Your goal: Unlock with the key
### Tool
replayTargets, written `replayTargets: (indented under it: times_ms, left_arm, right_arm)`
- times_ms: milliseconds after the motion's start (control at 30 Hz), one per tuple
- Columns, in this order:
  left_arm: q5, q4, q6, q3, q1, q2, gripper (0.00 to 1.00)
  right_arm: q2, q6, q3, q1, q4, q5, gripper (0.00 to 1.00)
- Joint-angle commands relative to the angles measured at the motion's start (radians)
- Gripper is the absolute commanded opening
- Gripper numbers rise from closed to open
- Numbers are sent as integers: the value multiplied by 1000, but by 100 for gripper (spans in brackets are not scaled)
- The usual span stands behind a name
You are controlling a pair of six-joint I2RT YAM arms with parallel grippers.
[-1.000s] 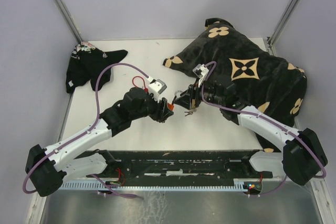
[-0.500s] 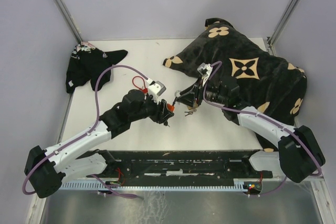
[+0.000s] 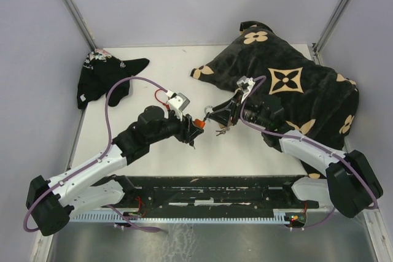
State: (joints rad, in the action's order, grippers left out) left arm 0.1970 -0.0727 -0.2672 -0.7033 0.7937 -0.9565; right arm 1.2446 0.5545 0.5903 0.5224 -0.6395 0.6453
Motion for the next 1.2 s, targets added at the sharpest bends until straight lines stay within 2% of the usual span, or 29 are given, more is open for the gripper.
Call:
replayTargets:
  times_ms: [0, 300, 533, 767, 967, 1067, 1167]
  left_arm:
    - [-17, 121, -47, -6, 3, 30, 3]
    - [-40, 166, -87, 21, 3, 28, 3]
    - [7, 225, -118, 36, 3, 25, 3]
    - [8, 249, -139, 46, 4, 55, 3]
    - [31, 276, -154, 55, 4, 42, 3]
    - [31, 280, -155, 54, 3, 35, 3]
    - [16, 280, -154, 60, 3, 38, 3]
  right_arm:
    - [-30, -5, 4, 0, -42, -7, 58]
    - [-38, 15, -37, -1, -77, -26, 53]
    - [50, 128, -35, 8, -257, 0, 54]
    - [92, 146, -39, 7, -288, -36, 54]
    - [130, 206, -26, 14, -374, -7, 53]
    - [149, 223, -11, 20, -397, 5, 50]
    - [167, 235, -2, 22, -410, 24, 41]
